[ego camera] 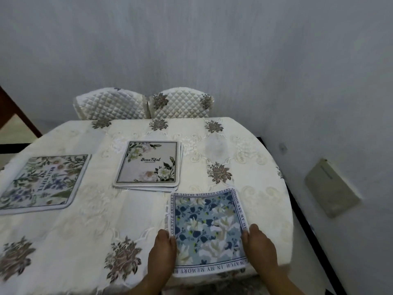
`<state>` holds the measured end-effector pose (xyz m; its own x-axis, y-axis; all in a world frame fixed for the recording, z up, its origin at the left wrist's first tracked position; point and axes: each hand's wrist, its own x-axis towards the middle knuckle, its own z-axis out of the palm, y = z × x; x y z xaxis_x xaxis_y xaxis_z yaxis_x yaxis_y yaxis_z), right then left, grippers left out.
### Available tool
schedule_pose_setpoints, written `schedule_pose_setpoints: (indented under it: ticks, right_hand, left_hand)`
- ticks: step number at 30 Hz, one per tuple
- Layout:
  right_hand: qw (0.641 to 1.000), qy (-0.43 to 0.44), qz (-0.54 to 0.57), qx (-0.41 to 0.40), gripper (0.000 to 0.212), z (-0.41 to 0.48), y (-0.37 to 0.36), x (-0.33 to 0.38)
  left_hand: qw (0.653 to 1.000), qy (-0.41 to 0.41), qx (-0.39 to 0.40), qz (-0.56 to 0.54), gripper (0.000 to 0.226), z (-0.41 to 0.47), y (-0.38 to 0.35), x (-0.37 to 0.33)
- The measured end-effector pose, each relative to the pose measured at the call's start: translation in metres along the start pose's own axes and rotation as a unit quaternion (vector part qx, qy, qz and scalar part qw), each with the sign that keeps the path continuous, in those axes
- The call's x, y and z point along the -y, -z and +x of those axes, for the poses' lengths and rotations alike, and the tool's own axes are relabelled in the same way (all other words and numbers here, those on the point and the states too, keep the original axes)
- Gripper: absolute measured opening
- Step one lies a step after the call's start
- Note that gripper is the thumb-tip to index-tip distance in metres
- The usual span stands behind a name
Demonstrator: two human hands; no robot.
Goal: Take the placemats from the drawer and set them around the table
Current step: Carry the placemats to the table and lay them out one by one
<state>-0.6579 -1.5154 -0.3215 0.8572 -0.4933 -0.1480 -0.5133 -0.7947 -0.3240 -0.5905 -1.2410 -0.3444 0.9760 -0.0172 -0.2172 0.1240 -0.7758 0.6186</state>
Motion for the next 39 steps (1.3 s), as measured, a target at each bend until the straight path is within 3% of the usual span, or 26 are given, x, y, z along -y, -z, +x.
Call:
schedule_pose_setpoints:
  ticks: [12, 19, 23, 28, 33, 37, 39]
  right_hand:
    - [1.0, 0.026, -0.005, 0.011, 0.026, 0.039, -0.025, -0.015]
    - [0.994, 0.042, -0.038, 0.098, 0.027, 0.04, -0.032, -0.044]
    - [0.992, 0.057, -0.05, 0.097, 0.024, 0.044, -0.037, -0.054]
    - [0.991, 0.072, -0.054, 0.1, 0.022, 0.047, -0.042, -0.06]
    - [0.99, 0.064, -0.078, 0.094, 0.028, 0.045, -0.048, -0.06]
    - [0.993, 0.077, -0.062, 0.06, 0.03, 0.05, -0.049, -0.057]
    - [0.992, 0.123, -0.039, 0.014, 0.016, 0.064, -0.048, -0.049]
  left_hand:
    - [0.994, 0.08, -0.047, 0.051, 0.025, 0.037, -0.025, 0.008]
    - [0.99, 0.03, -0.054, 0.126, 0.038, 0.093, -0.042, -0.014]
    - [0.991, 0.056, -0.024, 0.116, 0.056, 0.139, -0.043, -0.044]
    - [0.997, 0.065, -0.029, 0.036, 0.056, 0.182, -0.04, -0.058]
    - [1.0, 0.002, 0.004, 0.02, 0.056, 0.2, -0.042, -0.064]
    - [0.989, -0.067, -0.022, 0.131, 0.055, 0.187, -0.057, -0.058]
    - [0.977, -0.107, -0.028, 0.185, 0.059, 0.171, -0.07, -0.051]
